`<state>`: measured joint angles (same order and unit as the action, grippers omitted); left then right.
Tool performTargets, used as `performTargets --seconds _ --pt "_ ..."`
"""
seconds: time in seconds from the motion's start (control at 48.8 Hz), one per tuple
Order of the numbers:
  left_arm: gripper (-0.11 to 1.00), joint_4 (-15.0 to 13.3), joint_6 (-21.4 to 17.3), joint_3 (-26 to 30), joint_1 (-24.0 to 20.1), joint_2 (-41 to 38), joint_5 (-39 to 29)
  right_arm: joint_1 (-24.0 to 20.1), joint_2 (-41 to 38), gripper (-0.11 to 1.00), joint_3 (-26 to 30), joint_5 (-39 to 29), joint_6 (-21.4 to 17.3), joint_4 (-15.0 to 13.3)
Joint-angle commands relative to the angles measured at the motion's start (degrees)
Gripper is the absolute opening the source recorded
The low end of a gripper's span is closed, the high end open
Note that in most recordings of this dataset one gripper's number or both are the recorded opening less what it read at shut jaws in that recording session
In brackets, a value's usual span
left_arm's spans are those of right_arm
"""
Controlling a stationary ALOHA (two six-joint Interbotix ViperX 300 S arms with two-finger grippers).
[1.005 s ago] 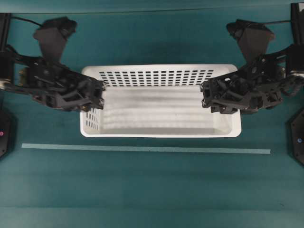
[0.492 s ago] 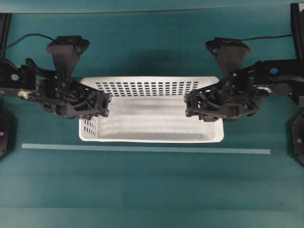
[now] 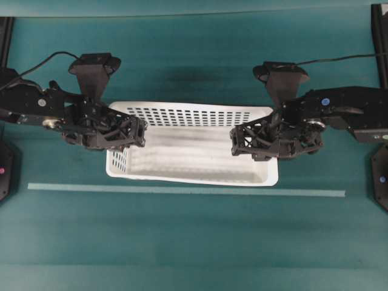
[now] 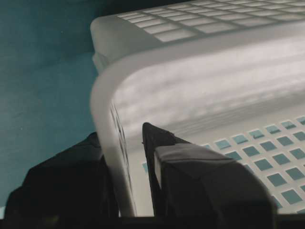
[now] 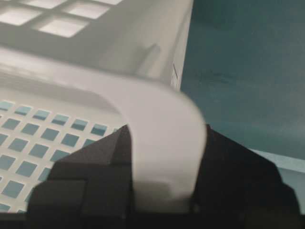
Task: Lift the white basket with both hands.
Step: 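Lower the basket back onto the table with both grippers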
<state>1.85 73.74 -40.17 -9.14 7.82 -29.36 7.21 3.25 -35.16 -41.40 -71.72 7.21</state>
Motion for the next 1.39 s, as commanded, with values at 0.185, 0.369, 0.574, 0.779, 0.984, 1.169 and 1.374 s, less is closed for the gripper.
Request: performTargets --seconds 0.185,0.369,0.574,0.779,0.984,1.169,1.374 --pt "0.15 0.18 0.18 1.85 1.67 -0.88 2.64 -2.29 -1.76 0.2 1.14 2.11 2.02 1.23" --pt "0.15 0.26 0.0 2.64 2.02 -1.05 2.64 -2.81 -1.85 0.2 0.62 2.11 2.02 1.41" --pt "0.15 0.18 0.18 3.25 2.46 -1.41 2.64 -2.81 -1.85 0.2 0.0 2.46 2.02 1.49" --pt "0.15 0.18 0.09 3.69 2.9 -1.76 2.29 -2.37 -2.2 0.2 -0.53 2.64 2.11 1.49" --pt "0.15 0.18 0.35 3.34 2.9 -1.85 2.2 -2.37 -2.72 0.2 -1.58 4.92 3.87 1.58" --pt "0.15 0.18 0.26 3.34 2.9 -1.93 2.2 -1.85 -2.72 0.19 -2.72 7.03 5.36 2.9" --pt "0.15 0.18 0.09 2.99 2.9 -1.93 2.2 -1.49 -3.08 0.19 -4.48 8.26 5.19 5.63"
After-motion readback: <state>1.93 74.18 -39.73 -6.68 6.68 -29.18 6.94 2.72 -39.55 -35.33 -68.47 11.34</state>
